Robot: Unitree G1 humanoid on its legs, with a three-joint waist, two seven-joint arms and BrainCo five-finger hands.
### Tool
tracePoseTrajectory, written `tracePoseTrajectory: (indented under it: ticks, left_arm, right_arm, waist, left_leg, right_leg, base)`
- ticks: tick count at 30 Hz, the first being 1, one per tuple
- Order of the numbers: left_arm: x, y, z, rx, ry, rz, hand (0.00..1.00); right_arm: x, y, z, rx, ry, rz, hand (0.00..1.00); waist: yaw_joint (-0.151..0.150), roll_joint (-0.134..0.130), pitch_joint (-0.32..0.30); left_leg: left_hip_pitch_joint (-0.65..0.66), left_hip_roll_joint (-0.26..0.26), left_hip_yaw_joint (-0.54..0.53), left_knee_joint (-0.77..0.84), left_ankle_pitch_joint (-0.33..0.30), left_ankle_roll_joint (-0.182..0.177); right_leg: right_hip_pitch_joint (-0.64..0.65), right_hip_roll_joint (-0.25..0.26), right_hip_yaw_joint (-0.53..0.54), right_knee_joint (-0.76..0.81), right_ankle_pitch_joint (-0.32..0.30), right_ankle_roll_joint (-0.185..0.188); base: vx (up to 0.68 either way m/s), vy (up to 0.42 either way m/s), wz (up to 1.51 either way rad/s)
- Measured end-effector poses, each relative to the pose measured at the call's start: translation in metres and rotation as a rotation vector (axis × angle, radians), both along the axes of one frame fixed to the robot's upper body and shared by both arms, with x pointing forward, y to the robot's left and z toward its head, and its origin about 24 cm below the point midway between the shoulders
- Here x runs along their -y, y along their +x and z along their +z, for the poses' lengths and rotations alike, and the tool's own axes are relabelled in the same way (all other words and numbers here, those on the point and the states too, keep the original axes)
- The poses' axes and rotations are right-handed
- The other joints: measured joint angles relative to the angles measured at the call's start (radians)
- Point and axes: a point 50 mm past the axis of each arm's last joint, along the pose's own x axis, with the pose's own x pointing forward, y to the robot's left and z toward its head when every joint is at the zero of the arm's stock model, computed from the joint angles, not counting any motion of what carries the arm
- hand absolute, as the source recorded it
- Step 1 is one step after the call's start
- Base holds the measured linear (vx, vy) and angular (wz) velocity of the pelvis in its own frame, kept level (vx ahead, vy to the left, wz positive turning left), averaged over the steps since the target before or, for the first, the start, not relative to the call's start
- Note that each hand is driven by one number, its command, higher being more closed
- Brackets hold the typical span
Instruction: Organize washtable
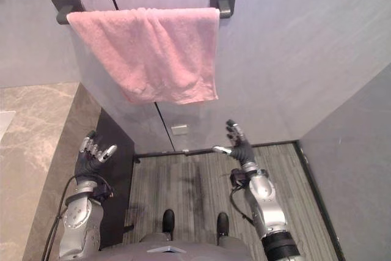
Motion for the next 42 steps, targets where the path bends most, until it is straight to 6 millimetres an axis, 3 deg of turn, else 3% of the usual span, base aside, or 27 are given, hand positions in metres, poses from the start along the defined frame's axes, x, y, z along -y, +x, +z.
tracePoseTrajectory:
  ticks: [5,9,12,15,23,29,32,42]
  left_arm:
    - [0.051,0.007,0.005,0.075,-0.234,-0.262,0.00]
    - [0.058,0.009,0.005,0.091,-0.328,-0.313,0.00]
    - [0.060,0.016,0.010,0.106,-0.331,-0.363,0.00]
    - [0.065,0.038,0.027,0.175,-0.325,-0.417,0.00]
    - [0.069,0.084,0.051,0.262,-0.346,-0.408,0.00]
    - [0.068,0.123,0.083,0.359,-0.389,-0.362,0.00]
    - [0.063,0.137,0.107,0.437,-0.397,-0.338,0.00]
    - [0.041,0.185,0.149,0.468,-0.364,-0.264,0.00]
  right_arm:
    - [-0.046,-0.006,0.009,0.020,0.114,0.251,0.00]
    - [-0.055,0.000,0.017,0.031,0.161,0.307,0.00]
    - [-0.058,0.015,0.030,0.073,0.152,0.342,0.00]
    - [-0.066,0.039,0.048,0.132,0.103,0.363,0.00]
    - [-0.079,0.077,0.080,0.194,0.094,0.321,0.00]
    - [-0.092,0.100,0.113,0.235,0.151,0.285,0.00]
    - [-0.094,0.113,0.136,0.273,0.173,0.268,0.00]
    - [-0.077,0.153,0.173,0.255,0.239,0.086,0.00]
  waist:
    - [0.002,0.001,-0.006]
    - [-0.001,0.003,-0.023]
    - [0.002,0.004,-0.026]
    - [0.012,0.004,-0.026]
    - [0.026,0.003,-0.025]
    - [0.026,-0.005,-0.007]
    - [0.028,-0.009,0.039]
    - [0.026,-0.014,0.103]
  left_leg:
    - [0.000,-0.001,-0.005,0.000,0.000,0.000]
    - [0.000,0.000,-0.006,0.000,0.003,-0.005]
    - [0.002,0.001,-0.010,0.000,0.005,-0.006]
    - [0.010,0.002,-0.010,0.001,0.007,-0.006]
    - [0.009,0.004,-0.009,0.001,0.010,-0.007]
    - [0.005,0.007,0.001,0.001,0.017,-0.005]
    - [0.005,0.009,0.010,0.005,0.020,-0.005]
    - [-0.024,0.011,0.026,0.010,0.032,-0.003]
  right_leg:
    - [0.003,-0.002,-0.010,0.003,0.000,0.001]
    - [0.004,-0.002,-0.012,0.003,0.000,0.001]
    - [0.007,-0.002,-0.015,0.003,0.006,0.009]
    - [0.015,-0.002,-0.014,0.002,0.010,0.007]
    - [0.014,0.000,-0.013,0.001,0.015,0.005]
    - [0.004,0.003,-0.005,0.003,0.025,-0.003]
    - [0.000,0.006,0.004,0.003,0.032,-0.005]
    - [-0.037,0.007,0.018,0.004,0.051,-0.006]
  base:
    - [0.00,0.002,0.03]
    - [0.00,0.000,0.00]
    - [0.00,0.000,0.00]
    - [-0.02,0.001,0.00]
    - [0.00,0.000,0.00]
    - [0.00,-0.002,-0.04]
    - [-0.01,-0.005,-0.09]
    - [0.00,0.000,-0.05]
